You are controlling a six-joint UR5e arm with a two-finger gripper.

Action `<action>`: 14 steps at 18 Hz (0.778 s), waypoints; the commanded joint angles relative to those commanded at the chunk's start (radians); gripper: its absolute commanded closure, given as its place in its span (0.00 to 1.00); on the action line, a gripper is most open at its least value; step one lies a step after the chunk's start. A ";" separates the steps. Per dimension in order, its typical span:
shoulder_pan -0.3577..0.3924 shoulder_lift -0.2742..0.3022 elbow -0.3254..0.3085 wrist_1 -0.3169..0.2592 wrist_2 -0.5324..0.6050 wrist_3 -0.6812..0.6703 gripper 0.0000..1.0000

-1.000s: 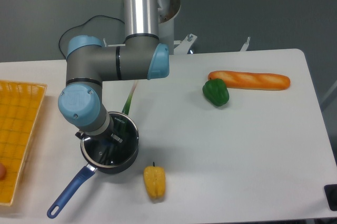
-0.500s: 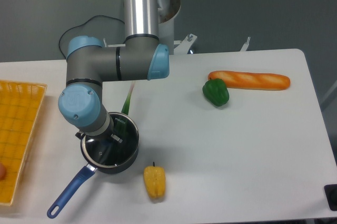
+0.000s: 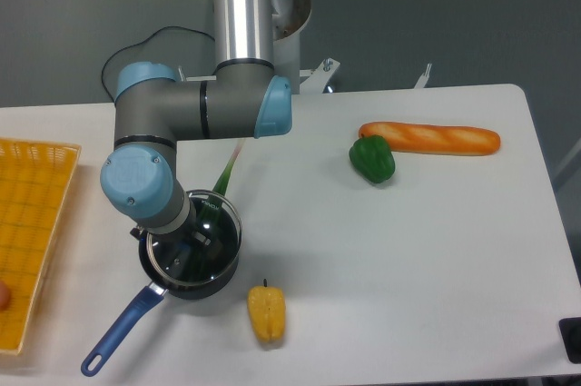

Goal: Close the pot lid
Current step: 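Press and adjust the lid to seat it on the saucepan, then open the gripper to release the lid knob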

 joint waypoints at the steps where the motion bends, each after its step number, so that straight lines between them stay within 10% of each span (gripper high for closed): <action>1: 0.000 0.002 0.000 0.000 0.000 0.000 0.06; 14: 0.093 0.098 -0.044 -0.002 0.014 0.162 0.00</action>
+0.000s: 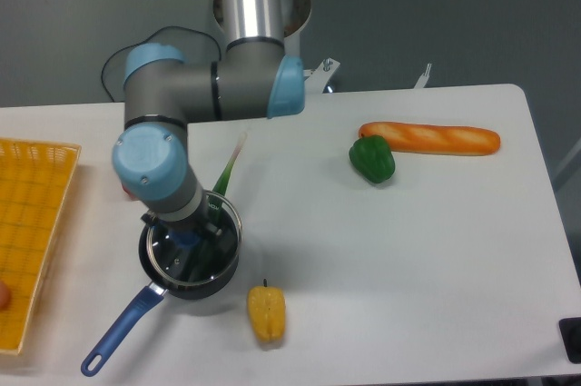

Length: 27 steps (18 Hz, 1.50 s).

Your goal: Close the pot lid

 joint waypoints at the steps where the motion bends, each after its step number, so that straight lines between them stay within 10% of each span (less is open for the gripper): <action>1: 0.021 0.009 -0.011 0.002 -0.002 0.025 0.00; 27: 0.446 0.212 -0.120 -0.087 0.087 0.776 0.00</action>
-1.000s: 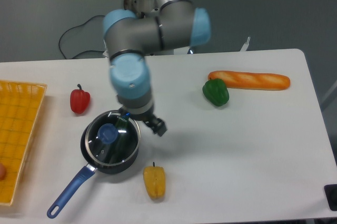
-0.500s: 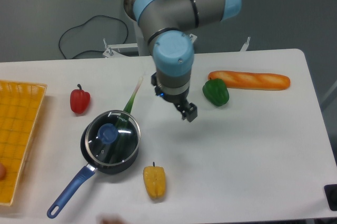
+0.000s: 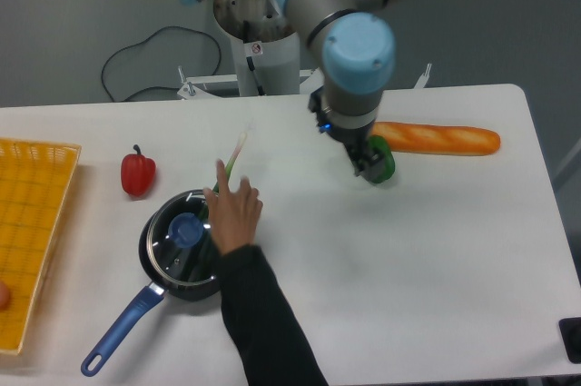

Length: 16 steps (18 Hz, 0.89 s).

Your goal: Close the pot lid

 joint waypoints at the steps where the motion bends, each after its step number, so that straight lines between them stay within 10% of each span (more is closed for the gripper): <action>1: 0.023 0.014 -0.002 -0.003 0.003 0.047 0.00; 16: 0.157 0.068 0.018 -0.055 -0.006 0.370 0.00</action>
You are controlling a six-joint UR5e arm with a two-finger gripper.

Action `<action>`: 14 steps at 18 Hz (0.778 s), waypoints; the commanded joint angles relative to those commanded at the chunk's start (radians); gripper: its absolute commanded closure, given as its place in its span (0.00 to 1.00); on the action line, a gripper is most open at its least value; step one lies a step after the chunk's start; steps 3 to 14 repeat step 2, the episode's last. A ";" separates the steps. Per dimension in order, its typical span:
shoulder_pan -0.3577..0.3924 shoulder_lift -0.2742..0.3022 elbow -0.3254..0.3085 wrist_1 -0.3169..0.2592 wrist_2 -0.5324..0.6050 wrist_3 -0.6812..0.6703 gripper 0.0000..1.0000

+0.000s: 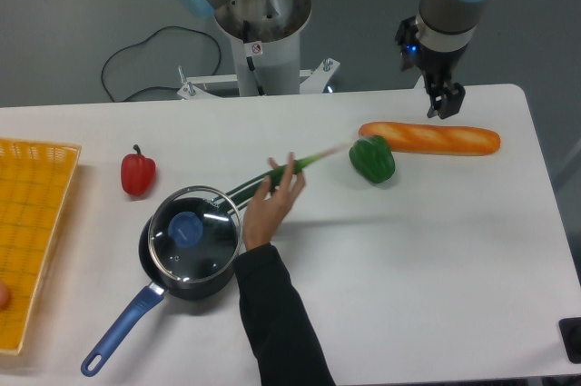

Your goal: Close the pot lid

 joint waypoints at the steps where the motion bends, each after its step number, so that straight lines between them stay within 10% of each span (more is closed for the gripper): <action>1: 0.000 0.002 0.000 0.002 0.000 0.000 0.00; 14: 0.001 0.003 0.000 0.002 -0.003 0.000 0.00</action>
